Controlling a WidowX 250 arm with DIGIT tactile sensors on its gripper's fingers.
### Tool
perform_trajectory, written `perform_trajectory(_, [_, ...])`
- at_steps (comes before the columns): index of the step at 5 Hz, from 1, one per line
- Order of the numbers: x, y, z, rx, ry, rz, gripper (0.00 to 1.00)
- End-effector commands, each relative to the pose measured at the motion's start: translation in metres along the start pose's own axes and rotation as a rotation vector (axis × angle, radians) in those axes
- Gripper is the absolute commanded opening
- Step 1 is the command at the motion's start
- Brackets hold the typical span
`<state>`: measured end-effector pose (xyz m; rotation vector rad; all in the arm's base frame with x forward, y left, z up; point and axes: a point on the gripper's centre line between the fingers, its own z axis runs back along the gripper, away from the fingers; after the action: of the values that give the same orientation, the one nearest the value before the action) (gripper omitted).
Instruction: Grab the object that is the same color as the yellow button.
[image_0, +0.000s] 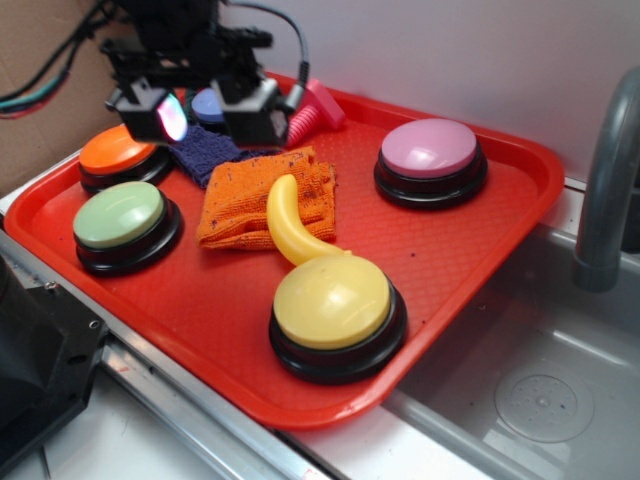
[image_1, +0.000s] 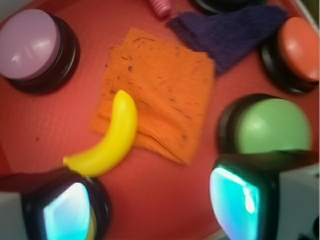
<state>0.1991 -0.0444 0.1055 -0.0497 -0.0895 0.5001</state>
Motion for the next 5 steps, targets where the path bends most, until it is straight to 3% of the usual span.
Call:
perform_trajectory(1, [0.016,-0.018,-0.043,0.006,-0.049,0.104,1.0])
perform_trajectory(3, [0.024,-0.024,-0.077,-0.027,-0.038,0.152,1.0])
perform_trajectory(4, [0.022,-0.025,-0.084,0.006,-0.061,0.166,0.1])
perform_trajectory(5, [0.024,-0.023,-0.078,-0.015,-0.084,0.16,0.0])
